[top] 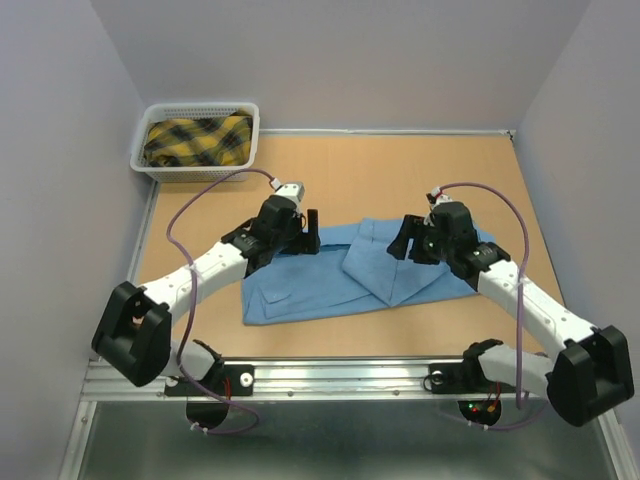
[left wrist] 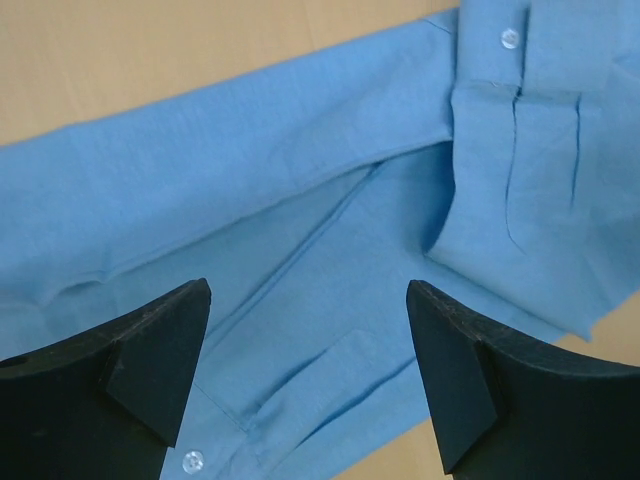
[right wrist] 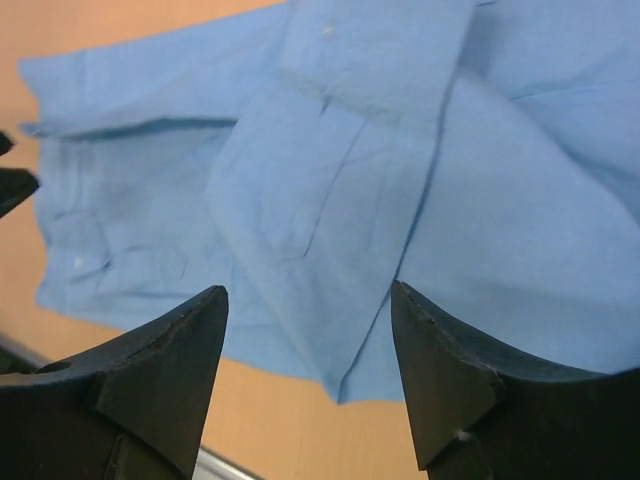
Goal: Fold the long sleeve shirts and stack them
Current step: Fold the shirt
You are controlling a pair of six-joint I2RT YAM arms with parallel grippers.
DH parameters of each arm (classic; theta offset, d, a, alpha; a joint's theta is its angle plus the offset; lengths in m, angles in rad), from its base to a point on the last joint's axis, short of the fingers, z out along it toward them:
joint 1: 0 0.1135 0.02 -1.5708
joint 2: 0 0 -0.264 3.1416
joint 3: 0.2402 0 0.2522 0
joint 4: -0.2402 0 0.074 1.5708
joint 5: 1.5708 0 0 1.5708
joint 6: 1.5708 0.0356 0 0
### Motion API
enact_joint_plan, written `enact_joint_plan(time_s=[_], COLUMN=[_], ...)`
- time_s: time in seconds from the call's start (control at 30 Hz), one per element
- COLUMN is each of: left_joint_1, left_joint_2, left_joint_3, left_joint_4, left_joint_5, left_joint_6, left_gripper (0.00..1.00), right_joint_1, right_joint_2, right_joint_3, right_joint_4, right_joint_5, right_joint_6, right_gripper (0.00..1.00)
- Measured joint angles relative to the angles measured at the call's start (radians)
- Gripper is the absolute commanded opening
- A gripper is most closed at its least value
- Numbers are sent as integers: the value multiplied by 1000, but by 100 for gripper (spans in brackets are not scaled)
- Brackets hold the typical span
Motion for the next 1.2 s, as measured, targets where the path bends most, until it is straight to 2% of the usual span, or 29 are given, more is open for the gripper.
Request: enact_joint_plan(time_s=[0.13,0.33,0.47,0.67,0.87,1.2], left_joint_1=[2,6,26,57,78,119], left_joint_2=[123,247,320,325,325,311], left_joint_3=[135,204,198,143,77,73], left_joint_4=[-11,-12,-15,6,10,13], left_joint_5=[-67,-105,-114,-114,-114,-100], left_joint_6=[45,76,79,74,60,53], left_gripper=[86,85,84,83,82,82], right_joint_1=[0,-14,-53,-62,-83,-108], right_joint_2=[130,306,416,488,534,577], right_joint_3=[67,142,150,164,195,236], right_joint_4=[-9,6,64,134,185,230], right_joint_5=[154,259,253,221,186,81], right_joint_6=[43,58,59,59,40,-8], right_gripper=[61,58,58,56,56,48])
